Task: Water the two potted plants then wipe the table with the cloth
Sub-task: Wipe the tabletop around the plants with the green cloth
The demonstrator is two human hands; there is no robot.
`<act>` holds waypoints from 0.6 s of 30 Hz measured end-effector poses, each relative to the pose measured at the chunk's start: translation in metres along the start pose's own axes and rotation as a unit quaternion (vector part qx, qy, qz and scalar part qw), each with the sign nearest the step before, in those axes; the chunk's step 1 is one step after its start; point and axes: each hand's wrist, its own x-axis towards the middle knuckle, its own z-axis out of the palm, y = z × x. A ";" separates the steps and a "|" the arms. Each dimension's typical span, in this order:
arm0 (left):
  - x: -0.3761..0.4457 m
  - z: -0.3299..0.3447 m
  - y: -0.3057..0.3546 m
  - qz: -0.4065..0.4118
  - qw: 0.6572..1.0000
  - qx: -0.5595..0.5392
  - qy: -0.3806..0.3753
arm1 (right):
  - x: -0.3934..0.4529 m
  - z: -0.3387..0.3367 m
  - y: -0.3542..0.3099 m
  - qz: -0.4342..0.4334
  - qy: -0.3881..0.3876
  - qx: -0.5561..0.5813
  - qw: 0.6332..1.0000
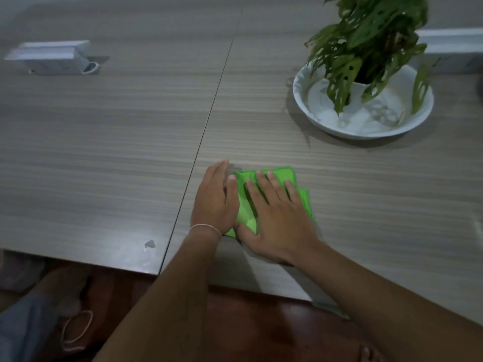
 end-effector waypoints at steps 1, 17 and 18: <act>-0.001 0.000 0.001 0.011 1.000 0.013 -0.009 | 0.000 -0.004 0.003 0.005 0.001 0.036 0.999; -0.031 0.096 0.177 0.155 0.978 0.115 -0.081 | -0.114 -0.071 0.226 0.095 0.070 -0.006 0.993; -0.041 0.118 0.198 0.162 0.976 0.104 -0.102 | -0.125 -0.075 0.241 0.097 0.067 -0.016 0.993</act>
